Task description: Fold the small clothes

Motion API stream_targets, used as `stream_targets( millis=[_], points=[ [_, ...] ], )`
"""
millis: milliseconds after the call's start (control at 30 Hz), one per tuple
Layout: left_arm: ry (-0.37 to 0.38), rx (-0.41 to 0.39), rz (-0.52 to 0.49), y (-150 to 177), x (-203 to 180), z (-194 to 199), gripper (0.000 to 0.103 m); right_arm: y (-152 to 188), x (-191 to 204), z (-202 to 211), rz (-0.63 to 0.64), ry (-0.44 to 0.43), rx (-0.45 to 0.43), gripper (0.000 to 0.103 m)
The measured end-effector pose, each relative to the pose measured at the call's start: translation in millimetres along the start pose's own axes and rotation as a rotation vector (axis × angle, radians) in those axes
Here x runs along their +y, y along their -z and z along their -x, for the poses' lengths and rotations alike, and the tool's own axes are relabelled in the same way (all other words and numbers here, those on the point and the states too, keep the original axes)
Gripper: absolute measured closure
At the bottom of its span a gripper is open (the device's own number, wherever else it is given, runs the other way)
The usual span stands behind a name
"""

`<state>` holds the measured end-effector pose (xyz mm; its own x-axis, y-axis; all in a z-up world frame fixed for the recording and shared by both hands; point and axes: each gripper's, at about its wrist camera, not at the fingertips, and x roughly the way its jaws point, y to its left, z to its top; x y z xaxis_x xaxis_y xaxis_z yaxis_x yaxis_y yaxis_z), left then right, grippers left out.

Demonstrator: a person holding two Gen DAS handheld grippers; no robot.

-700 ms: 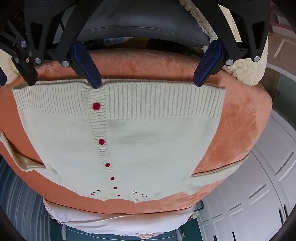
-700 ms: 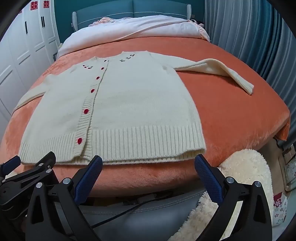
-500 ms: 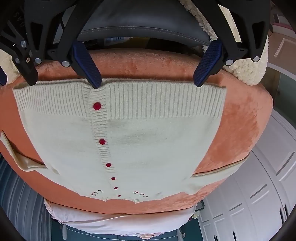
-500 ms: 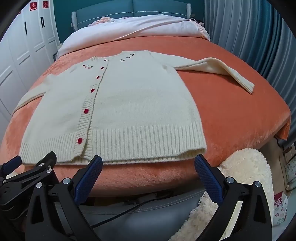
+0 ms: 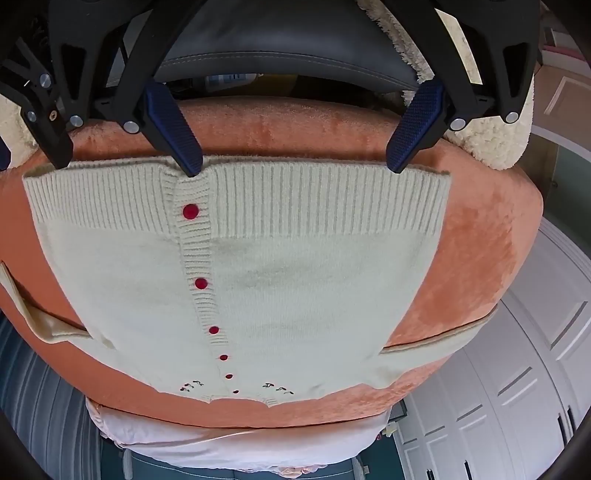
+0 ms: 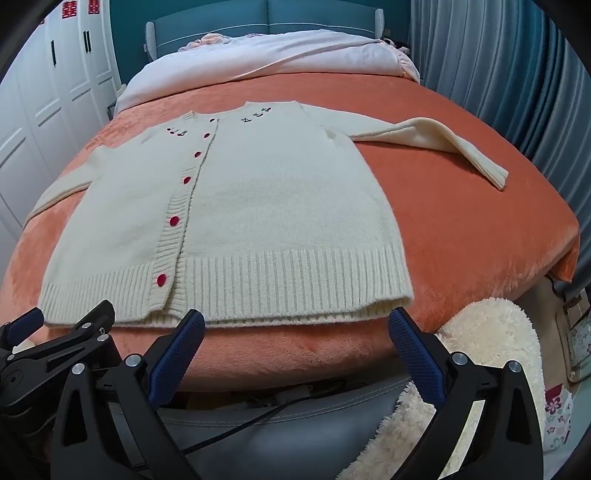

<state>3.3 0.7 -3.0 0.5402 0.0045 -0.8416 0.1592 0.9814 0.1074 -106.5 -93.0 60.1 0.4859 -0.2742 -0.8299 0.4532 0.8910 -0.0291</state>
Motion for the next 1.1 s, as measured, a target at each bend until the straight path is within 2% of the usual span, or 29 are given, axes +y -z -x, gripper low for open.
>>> stream_targets(
  millis=[1100],
  points=[
    [-0.009,0.003,-0.003,3.1,1.6,0.3,0.006,1.1,2.5,-2.3,-0.002,-0.005,0.005,0.005]
  ],
)
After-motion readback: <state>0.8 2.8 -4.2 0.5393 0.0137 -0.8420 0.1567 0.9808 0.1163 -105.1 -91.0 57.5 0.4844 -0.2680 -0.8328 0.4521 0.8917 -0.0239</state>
